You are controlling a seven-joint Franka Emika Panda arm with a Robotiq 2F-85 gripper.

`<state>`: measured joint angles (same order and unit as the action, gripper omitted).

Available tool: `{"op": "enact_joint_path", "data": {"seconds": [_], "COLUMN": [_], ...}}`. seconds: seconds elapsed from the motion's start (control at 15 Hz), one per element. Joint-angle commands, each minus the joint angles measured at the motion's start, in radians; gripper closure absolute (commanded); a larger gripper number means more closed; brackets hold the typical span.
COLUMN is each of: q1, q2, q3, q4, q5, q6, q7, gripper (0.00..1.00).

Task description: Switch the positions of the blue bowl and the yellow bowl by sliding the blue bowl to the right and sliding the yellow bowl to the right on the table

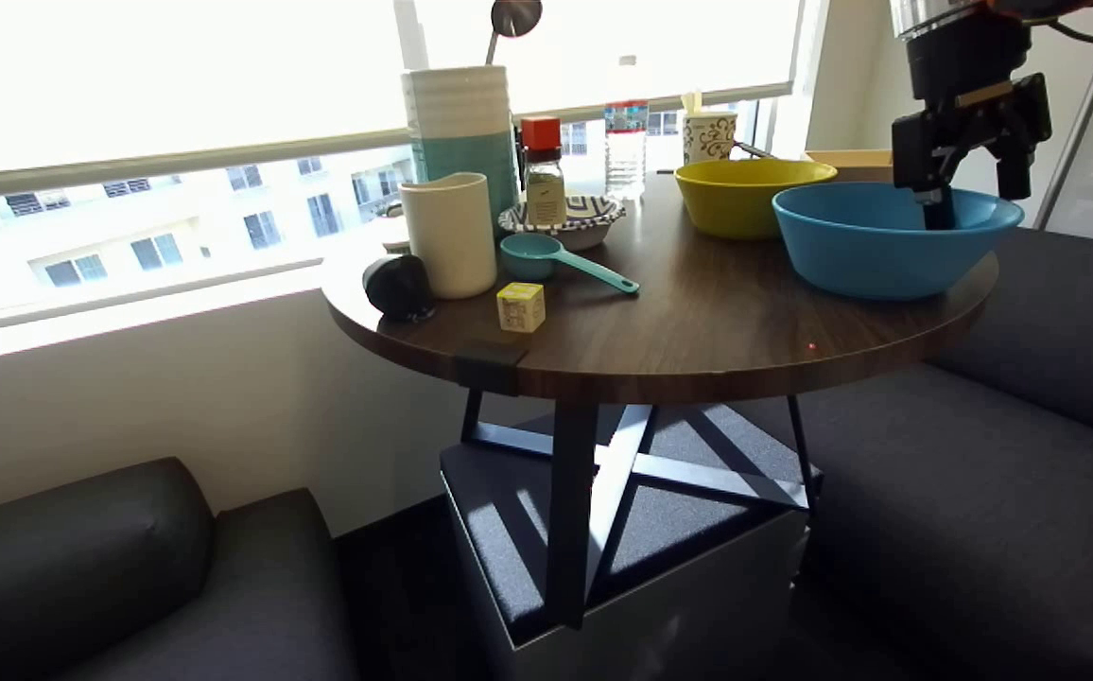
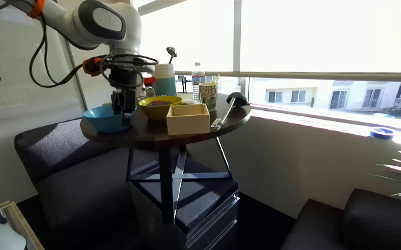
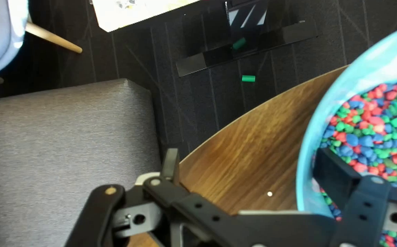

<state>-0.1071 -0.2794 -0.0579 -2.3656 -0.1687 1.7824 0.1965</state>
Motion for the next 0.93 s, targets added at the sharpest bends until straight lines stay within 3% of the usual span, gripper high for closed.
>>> {"op": "enact_joint_path", "data": {"seconds": [0.0,0.87], "q1": [-0.014,-0.062], "q2": [-0.016,0.029], "q3": [-0.006,-0.061], "q4": [0.017,0.063], "q5": [-0.032,-0.075], "q6": [0.001,0.041], "q7": [-0.003,-0.007], "gripper": [0.00,0.00]}}
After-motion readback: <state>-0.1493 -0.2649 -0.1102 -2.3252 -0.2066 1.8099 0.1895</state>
